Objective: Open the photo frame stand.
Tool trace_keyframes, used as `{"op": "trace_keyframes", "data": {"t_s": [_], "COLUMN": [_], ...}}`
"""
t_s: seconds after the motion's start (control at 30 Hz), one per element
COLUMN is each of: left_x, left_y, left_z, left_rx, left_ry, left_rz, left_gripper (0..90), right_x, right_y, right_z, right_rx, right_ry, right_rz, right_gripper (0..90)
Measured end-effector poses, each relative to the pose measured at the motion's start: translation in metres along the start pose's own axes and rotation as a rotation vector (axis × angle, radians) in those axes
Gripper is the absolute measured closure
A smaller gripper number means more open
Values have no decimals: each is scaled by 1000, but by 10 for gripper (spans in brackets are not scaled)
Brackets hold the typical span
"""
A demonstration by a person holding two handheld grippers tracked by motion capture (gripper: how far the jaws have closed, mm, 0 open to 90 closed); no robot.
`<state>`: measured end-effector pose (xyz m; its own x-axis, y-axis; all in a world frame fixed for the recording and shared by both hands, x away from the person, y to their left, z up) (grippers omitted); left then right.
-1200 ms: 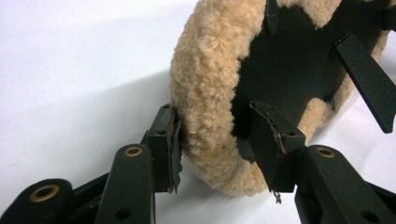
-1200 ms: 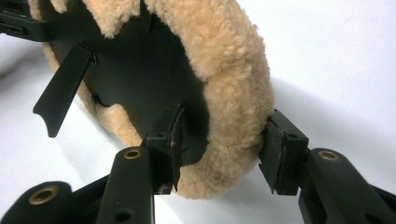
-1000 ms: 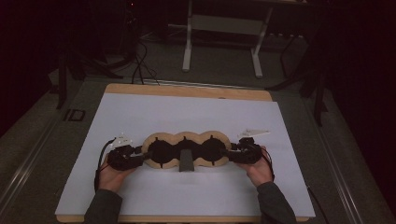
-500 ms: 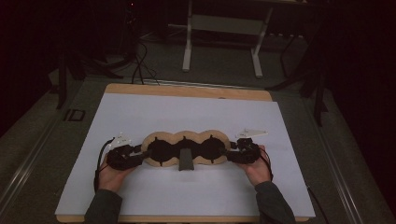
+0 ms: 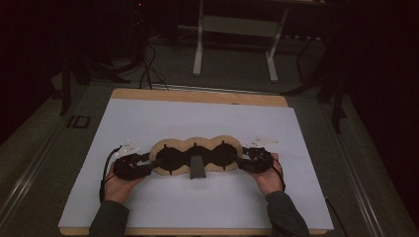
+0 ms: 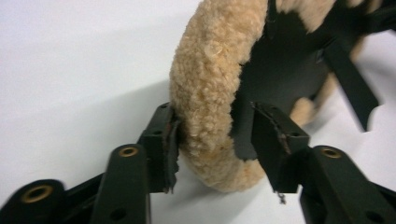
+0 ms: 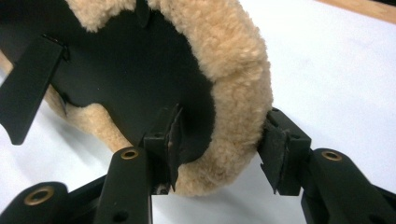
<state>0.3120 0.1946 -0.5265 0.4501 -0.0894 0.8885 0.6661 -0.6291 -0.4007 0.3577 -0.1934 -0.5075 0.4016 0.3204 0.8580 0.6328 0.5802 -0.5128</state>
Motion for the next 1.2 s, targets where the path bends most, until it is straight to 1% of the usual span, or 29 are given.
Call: {"op": "trace_keyframes", "data": {"t_s": [0.13, 0.33, 0.47, 0.6, 0.73, 0.97, 1.2], "left_x": [0, 0, 0, -1, -2, -3, -6], "left_y": [-1, -5, -7, -10, -13, -18, -21], "left_z": [-2, -5, -6, -8, -9, -14, -17], "left_rx": [-6, -14, -27, -36, -51, -64, -72], "left_ry": [2, 12, 14, 17, 6, 10, 10], "left_rz": [-1, 1, 2, -1, -9, -4, -2], "left_gripper": [503, 502, 501, 501, 508, 503, 497], "right_x": [-6, -5, -7, -8, -9, -13, -17], "right_y": [0, -4, -7, -11, -15, -20, -24], "right_z": [-1, 1, 3, 4, 4, 6, 8], "right_rx": [8, 17, 21, 36, 56, 74, 78], "right_ry": [27, 25, 26, 38, 64, 64, 68], "right_rz": [-11, 0, -7, -7, 1, 1, -9], "right_gripper": [508, 486, 477, 471, 467, 457, 450]}}
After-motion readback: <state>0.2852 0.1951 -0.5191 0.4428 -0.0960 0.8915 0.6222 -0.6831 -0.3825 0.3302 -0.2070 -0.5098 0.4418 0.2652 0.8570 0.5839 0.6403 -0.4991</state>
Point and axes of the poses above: each handheld gripper's, and its own axes: y roughly forward along the jaws, x roughly out of its top, z roughly to its left, the point moved 2 cm from there along y, roughly forward along the jaws, and after that the axes turned 7 degrees about -z, right-handed, at the moved point
